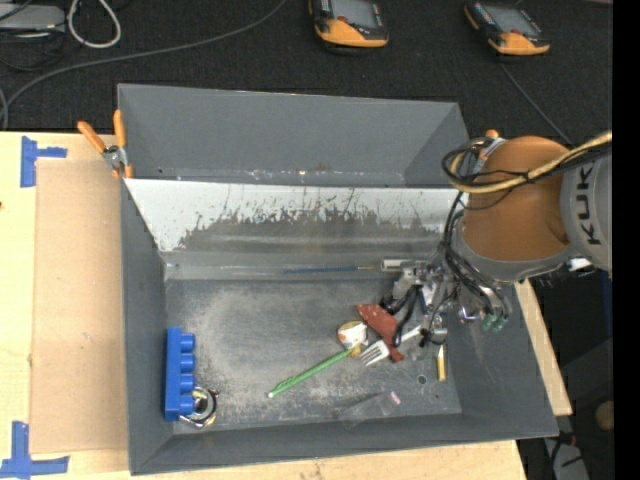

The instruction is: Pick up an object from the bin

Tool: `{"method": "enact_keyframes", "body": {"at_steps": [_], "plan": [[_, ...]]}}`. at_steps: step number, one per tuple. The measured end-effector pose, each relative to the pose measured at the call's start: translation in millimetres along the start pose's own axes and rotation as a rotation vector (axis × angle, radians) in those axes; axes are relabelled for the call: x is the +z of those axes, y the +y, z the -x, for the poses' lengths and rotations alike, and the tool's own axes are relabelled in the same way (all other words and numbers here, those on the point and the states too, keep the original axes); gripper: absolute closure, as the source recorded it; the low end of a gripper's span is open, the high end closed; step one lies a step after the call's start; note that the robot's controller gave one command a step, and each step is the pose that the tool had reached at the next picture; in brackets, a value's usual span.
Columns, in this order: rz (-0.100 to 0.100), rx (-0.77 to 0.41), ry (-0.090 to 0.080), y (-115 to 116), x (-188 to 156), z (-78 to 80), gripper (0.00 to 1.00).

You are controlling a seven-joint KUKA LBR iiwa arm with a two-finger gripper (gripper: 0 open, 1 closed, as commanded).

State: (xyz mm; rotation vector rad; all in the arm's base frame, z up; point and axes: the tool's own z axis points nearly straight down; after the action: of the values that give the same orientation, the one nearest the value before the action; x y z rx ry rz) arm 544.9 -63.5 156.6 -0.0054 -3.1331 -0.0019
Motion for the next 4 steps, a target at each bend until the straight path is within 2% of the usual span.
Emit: {"method": "enact_keyframes", "body": {"at_steps": [1, 2, 3, 4], "plan": [[-0.001, -0.002, -0.007, 0.2, -3.5, 1.9, 0.00], [0.001, 0.140, -0.008, 24.8, 72.1, 13.4, 0.00], [0.001, 0.180, -0.010, 33.7, 56.7, 8.0, 0.00], [0.001, 0.170, -0.007, 31.0, 75.1, 10.5, 0.00]]}}
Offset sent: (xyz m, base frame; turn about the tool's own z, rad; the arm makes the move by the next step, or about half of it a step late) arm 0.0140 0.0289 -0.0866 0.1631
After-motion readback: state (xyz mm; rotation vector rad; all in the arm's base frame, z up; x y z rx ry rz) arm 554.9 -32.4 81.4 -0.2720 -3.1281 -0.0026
